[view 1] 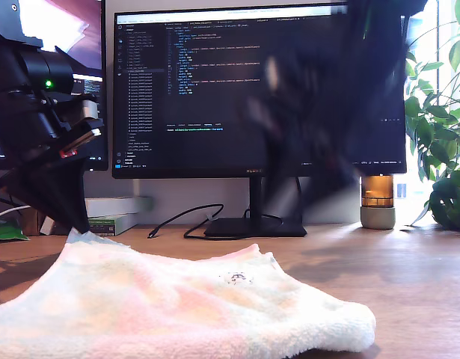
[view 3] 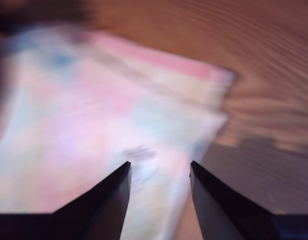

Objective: Fold the tea towel to a neat square and place it to the right

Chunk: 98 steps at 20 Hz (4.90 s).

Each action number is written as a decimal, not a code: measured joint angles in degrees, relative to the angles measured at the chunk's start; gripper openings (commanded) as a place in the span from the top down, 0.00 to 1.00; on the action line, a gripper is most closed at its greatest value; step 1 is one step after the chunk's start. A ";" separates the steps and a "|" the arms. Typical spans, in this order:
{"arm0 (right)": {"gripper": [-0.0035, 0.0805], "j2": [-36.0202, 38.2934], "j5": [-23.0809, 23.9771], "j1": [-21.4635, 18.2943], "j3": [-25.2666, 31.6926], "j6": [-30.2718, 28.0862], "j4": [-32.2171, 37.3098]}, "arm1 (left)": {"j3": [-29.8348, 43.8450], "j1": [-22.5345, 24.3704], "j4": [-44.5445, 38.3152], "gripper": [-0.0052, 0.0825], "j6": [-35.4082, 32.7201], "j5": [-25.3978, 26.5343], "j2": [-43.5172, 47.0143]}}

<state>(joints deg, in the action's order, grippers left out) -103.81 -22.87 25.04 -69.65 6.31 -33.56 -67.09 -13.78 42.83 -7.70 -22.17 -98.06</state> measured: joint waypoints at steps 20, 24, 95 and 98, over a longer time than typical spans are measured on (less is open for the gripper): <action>0.63 -9.70 -3.58 -2.12 -9.09 2.64 -2.47 | 0.00 0.00 -0.70 0.97 0.00 -0.28 0.00; 0.63 -9.70 -3.56 -2.05 -9.09 2.64 -2.47 | 0.00 0.00 -0.70 0.97 0.00 -0.28 0.00; 0.97 -12.35 -9.16 -0.20 -19.58 -3.17 -11.61 | -0.17 3.19 5.16 0.97 -1.51 -1.31 4.98; 0.97 -12.35 -6.51 -0.20 -19.58 -3.19 -9.97 | -0.20 3.50 4.46 0.97 -1.53 -0.33 4.98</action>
<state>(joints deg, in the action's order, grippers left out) -116.16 -29.39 24.84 -89.23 3.11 -43.53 -67.29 -10.28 47.29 -9.23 -22.50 -93.08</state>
